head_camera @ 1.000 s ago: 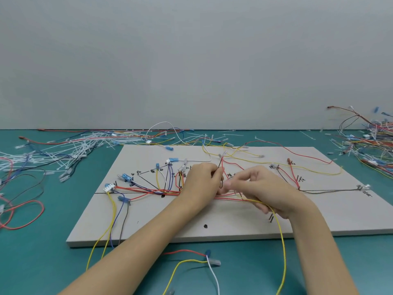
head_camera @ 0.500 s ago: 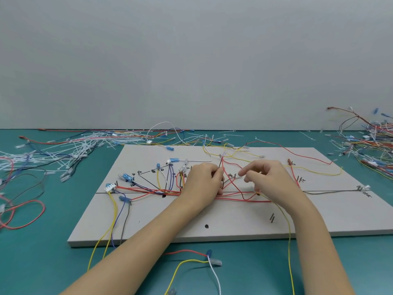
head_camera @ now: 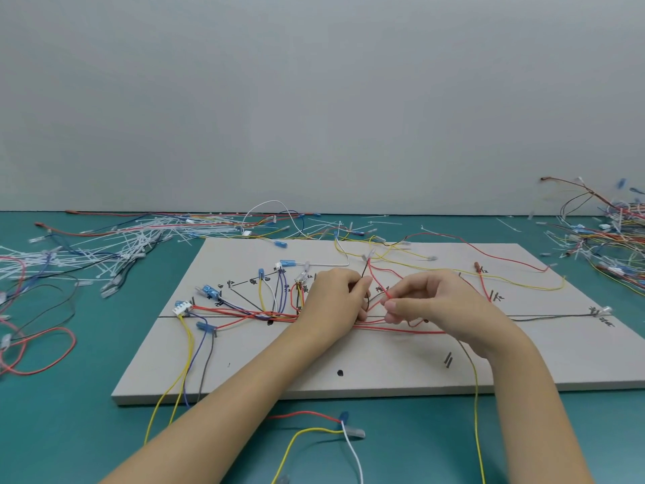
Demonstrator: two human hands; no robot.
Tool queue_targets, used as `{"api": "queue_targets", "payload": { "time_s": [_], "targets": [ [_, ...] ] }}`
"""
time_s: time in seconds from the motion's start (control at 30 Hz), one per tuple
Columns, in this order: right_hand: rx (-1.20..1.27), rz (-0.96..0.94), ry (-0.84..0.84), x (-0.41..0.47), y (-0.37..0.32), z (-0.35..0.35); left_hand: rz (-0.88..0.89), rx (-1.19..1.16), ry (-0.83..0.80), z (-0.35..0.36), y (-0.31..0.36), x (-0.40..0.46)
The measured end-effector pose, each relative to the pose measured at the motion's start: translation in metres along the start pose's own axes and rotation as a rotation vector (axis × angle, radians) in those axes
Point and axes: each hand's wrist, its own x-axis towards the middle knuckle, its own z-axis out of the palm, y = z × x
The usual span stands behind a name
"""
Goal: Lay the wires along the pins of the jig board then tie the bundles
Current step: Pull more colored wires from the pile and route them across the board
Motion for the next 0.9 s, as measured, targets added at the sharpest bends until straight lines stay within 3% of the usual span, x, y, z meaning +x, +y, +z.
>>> {"api": "queue_targets", "payload": {
  "time_s": [0.07, 0.27, 0.5, 0.67, 0.9],
  "targets": [
    [0.083, -0.039, 0.032, 0.0, -0.003, 0.0, -0.037, -0.018, -0.017, -0.001, 0.0, 0.001],
    [0.306, -0.036, 0.364, 0.006, -0.004, -0.002, -0.162, -0.105, -0.122, -0.008, 0.005, 0.01],
    [0.154, -0.1, 0.316, 0.005, -0.007, 0.007, -0.221, -0.075, -0.163, -0.024, 0.004, 0.031],
    [0.053, -0.16, 0.343, 0.007, -0.007, 0.014, -0.059, 0.19, -0.111, -0.029, -0.001, 0.035],
    [-0.03, -0.118, 0.247, 0.008, -0.006, 0.021, 0.056, 0.261, -0.071, -0.035, -0.001, 0.042]
  ]
}}
